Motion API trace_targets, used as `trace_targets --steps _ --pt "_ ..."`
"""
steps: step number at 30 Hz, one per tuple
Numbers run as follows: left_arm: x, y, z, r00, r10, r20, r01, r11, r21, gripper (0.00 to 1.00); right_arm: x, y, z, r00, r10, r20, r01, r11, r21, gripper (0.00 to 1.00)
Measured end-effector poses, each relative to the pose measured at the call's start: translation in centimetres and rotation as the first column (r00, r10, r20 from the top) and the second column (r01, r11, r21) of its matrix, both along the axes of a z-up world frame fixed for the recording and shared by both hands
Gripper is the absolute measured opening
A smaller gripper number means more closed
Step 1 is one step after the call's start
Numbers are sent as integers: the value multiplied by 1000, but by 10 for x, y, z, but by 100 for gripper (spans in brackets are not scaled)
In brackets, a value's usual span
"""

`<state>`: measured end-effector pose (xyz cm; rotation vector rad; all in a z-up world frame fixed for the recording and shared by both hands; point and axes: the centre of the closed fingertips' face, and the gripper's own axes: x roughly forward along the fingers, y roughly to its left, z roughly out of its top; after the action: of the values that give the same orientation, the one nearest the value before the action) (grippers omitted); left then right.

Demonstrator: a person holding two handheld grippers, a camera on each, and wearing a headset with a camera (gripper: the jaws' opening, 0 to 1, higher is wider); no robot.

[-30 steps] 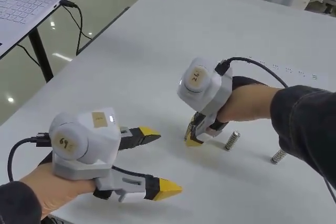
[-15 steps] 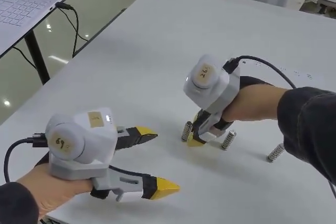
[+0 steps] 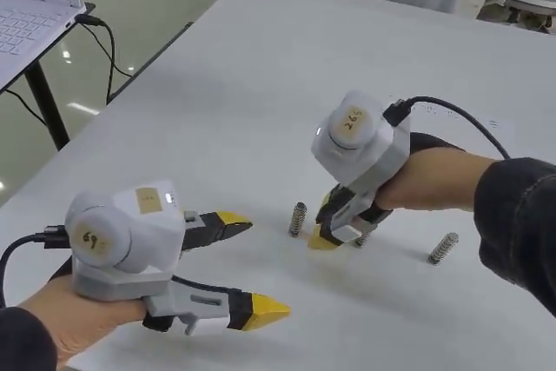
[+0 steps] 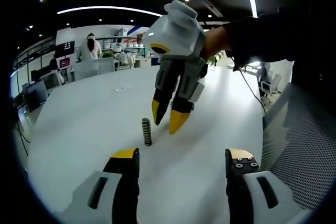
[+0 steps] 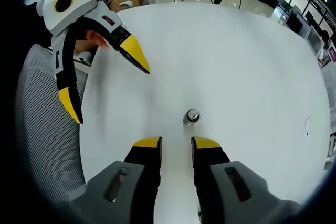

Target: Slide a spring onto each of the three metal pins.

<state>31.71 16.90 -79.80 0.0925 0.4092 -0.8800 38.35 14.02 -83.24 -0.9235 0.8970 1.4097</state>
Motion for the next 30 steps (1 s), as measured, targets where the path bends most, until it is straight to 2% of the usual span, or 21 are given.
trace_targets --steps 17,23,30 --pt "-1 -6 2 1000 -12 2 12 1000 5 65 -22 -16 13 998 -65 -5 65 993 97 27" --pt "-2 -10 2 1000 -15 -1 15 1000 0 66 -34 -23 16 996 -91 -23 93 987 131 28" --pt "-4 -12 1 1000 -21 -4 21 1000 2 66 -39 -26 20 993 -114 -24 116 978 173 30"
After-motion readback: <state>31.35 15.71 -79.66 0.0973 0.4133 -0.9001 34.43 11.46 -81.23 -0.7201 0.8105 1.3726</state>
